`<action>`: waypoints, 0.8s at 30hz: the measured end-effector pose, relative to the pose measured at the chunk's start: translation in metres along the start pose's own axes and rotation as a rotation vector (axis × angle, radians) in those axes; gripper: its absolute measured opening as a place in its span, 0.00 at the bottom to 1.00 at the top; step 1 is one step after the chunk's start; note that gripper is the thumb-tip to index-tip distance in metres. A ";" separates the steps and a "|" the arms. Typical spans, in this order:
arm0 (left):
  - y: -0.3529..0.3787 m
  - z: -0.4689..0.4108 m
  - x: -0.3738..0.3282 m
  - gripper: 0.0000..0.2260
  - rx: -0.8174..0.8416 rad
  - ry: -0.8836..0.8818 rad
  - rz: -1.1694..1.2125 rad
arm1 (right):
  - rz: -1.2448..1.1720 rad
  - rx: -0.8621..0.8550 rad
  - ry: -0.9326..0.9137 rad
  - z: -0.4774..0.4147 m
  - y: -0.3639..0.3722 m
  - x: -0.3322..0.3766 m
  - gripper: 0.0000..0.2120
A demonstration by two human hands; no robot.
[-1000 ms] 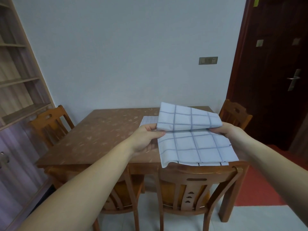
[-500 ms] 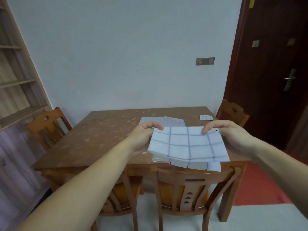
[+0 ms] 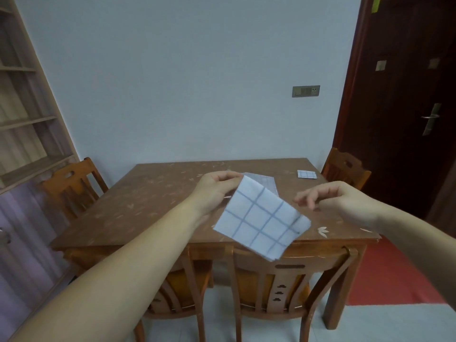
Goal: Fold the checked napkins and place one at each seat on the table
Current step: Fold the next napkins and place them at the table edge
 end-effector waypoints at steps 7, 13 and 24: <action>0.036 0.006 -0.027 0.03 0.213 0.142 -0.390 | 0.263 -0.105 -0.203 -0.010 0.047 0.045 0.09; 0.027 0.010 -0.039 0.13 0.164 0.188 -0.498 | 0.104 -0.127 -0.253 -0.011 0.050 0.056 0.14; 0.028 0.010 -0.049 0.10 0.258 0.257 -0.857 | 0.059 -0.132 -0.279 -0.012 0.043 0.053 0.12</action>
Point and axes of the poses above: each hand's wrist, its own z-axis away from the middle knuckle, its own y-axis out of the palm, x = y × z, the point moved 7 cm from there along -z, towards the middle knuckle, and after that the axes turned 3 degrees about -z, right-handed, at the moved point
